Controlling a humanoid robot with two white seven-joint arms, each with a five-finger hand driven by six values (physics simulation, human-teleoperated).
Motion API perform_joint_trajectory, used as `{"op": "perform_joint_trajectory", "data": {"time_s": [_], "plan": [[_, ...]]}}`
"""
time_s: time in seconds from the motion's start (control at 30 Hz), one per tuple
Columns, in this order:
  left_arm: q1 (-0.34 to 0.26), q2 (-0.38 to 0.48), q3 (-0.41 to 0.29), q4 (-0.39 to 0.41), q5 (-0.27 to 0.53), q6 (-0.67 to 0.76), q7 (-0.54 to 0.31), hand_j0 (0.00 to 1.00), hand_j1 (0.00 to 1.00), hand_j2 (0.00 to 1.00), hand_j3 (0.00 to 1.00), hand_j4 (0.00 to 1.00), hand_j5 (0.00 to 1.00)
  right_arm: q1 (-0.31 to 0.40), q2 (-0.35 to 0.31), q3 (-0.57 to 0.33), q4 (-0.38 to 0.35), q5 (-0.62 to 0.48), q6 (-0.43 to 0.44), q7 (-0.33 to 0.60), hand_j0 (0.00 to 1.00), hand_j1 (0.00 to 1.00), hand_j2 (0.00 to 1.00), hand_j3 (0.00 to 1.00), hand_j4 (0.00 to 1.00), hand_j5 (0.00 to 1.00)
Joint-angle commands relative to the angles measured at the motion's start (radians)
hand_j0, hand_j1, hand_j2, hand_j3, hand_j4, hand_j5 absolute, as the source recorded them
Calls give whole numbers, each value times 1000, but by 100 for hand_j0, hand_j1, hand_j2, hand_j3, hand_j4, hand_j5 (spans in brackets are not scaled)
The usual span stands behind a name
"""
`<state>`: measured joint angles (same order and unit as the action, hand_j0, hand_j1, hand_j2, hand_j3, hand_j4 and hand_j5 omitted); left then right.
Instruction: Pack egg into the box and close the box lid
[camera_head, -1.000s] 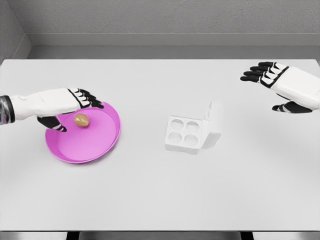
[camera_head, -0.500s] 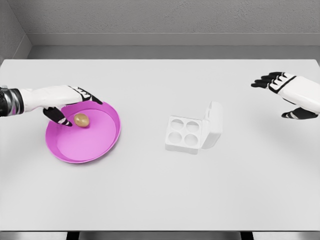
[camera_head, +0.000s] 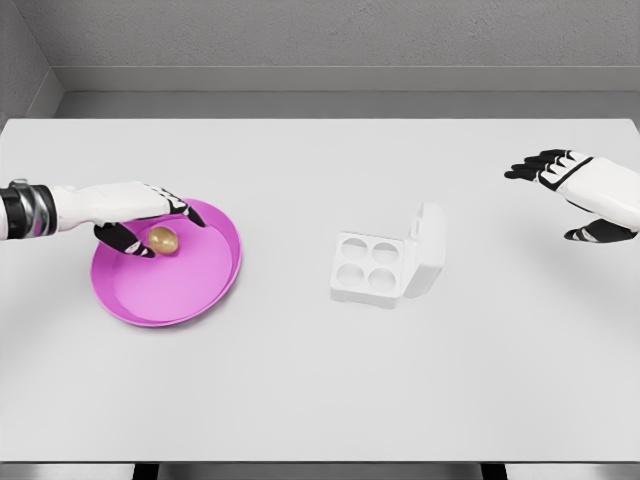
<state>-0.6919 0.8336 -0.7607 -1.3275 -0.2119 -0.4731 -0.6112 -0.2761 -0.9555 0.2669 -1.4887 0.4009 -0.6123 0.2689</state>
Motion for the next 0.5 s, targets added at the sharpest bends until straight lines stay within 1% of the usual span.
{"op": "perform_joint_trajectory", "data": {"time_s": [0.0, 0.03, 0.13, 0.17, 0.2, 0.23, 0.4, 0.47], "plan": [[2, 2, 0, 14, 3, 2, 0, 80, 80, 80, 80, 80, 80, 0, 1, 3, 1, -7, 1, 0, 100, 100, 100, 100, 100, 100], [3, 1, 0, 16, 2, 2, 0, 80, 80, 80, 80, 80, 80, -2, 1, 21, 2, -5, 1, 0, 100, 100, 100, 100, 100, 100], [8, -2, 0, 51, -6, 2, 0, 80, 80, 80, 80, 80, 80, -2, 6, 31, 16, -5, 1, 3, 100, 100, 100, 100, 100, 100], [8, -2, 0, 53, -17, 2, 0, 80, 80, 80, 80, 80, 80, -2, 6, 40, 18, -5, 1, 55, 100, 100, 100, 100, 100, 100], [9, -2, 0, 57, -17, 4, 0, 79, 79, 79, 79, 79, 79, -3, 4, 43, 19, -7, 1, 127, 100, 100, 100, 100, 100, 100], [9, -4, -2, 57, -20, 4, 0, 79, 79, 79, 79, 79, 79, -5, 6, 43, 24, -7, 1, 138, 100, 100, 100, 100, 100, 100], [8, -4, -6, 56, -24, 4, 0, 77, 77, 77, 77, 77, 77, -9, 7, 44, 27, -7, 1, 138, 100, 100, 100, 100, 100, 100], [8, -5, -8, 56, -26, 4, 0, 76, 76, 76, 76, 76, 76, -9, 21, 46, 27, -7, 1, 139, 100, 100, 100, 100, 100, 100]]}}
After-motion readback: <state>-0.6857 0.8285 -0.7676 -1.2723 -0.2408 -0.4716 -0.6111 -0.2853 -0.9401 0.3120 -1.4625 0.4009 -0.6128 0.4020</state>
